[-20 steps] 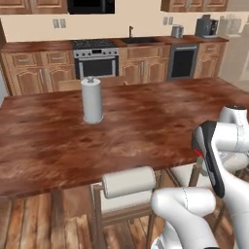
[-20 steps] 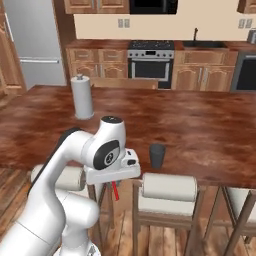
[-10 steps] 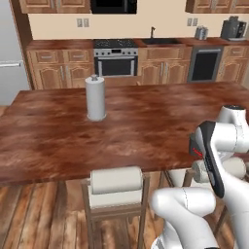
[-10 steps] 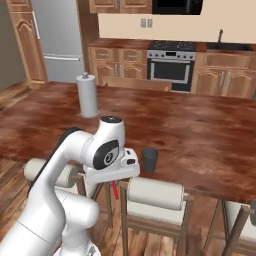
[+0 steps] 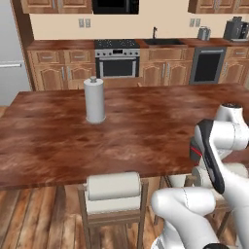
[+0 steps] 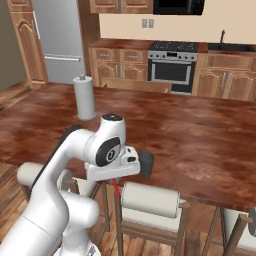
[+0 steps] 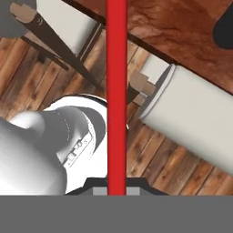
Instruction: Take a straw from the drawer in front and place it inside the glass cup on the dining counter.
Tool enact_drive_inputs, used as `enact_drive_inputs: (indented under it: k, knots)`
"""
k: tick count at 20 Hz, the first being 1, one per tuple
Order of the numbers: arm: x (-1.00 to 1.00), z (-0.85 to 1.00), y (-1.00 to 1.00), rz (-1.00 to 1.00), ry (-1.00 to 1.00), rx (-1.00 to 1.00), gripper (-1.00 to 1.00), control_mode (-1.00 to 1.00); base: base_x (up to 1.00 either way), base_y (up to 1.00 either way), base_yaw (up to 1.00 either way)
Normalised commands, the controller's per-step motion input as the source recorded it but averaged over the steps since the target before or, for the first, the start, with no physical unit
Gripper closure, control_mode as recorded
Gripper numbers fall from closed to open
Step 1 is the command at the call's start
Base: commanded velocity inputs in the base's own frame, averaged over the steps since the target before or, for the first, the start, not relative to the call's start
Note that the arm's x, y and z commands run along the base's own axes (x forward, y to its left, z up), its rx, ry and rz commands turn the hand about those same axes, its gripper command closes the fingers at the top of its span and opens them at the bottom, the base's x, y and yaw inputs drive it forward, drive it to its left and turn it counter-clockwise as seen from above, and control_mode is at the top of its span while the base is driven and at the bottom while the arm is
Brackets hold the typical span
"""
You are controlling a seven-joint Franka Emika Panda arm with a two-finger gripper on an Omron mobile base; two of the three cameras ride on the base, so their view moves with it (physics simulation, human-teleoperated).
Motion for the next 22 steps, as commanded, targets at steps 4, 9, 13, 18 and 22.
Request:
enact_drive_inputs:
  k: [4, 9, 13, 18, 22]
  knots:
    - [0.44, 0.08, -0.23, 0.0, 0.0, 0.03, 1.0, -1.0, 0.0, 0.0, 0.0]
    - [0.48, 0.41, -0.16, 0.02, -0.13, 0.14, 1.0, -1.0, 0.0, 0.0, 0.0]
    - [0.46, 0.44, -0.13, 0.05, -0.19, 0.24, 1.0, -1.0, 0.0, 0.0, 0.0]
    - [0.64, 0.1, -0.18, 0.12, -0.08, 0.3, 1.0, -1.0, 0.0, 0.0, 0.0]
    - [0.68, 0.0, -0.27, 0.19, -0.07, 0.28, 1.0, -1.0, 0.0, 0.0, 0.0]
